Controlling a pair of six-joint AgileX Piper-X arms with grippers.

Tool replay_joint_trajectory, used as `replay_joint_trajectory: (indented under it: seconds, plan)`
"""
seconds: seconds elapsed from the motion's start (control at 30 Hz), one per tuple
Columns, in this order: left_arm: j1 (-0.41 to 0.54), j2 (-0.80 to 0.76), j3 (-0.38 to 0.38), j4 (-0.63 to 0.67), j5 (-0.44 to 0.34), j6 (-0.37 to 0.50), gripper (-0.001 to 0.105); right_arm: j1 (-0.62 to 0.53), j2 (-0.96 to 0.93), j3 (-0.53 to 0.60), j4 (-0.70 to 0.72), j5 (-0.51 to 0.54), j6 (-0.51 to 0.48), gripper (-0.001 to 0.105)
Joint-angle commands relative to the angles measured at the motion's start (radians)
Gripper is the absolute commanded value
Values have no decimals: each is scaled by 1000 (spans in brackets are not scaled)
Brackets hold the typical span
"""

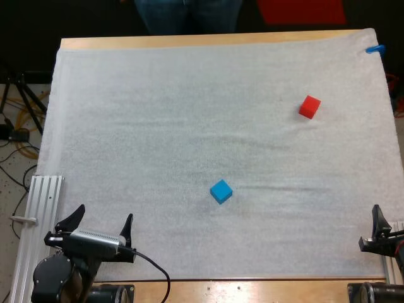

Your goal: Stack red cube on blue cube

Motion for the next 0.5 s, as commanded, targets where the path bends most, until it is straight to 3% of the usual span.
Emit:
replay_joint_trajectory:
  seconds: [0.0,0.27,0.47]
  plan:
    - [0,-139,-3,-12,-13,-13,87,-1,-39,-2,-9,-2,3,63]
    - [0,-137,-3,-12,-8,-10,87,-1,-39,-2,-9,-2,3,63]
    - [-34,-102,-22,-17,70,-2,87,-1,-21,-25,-9,-2,3,63]
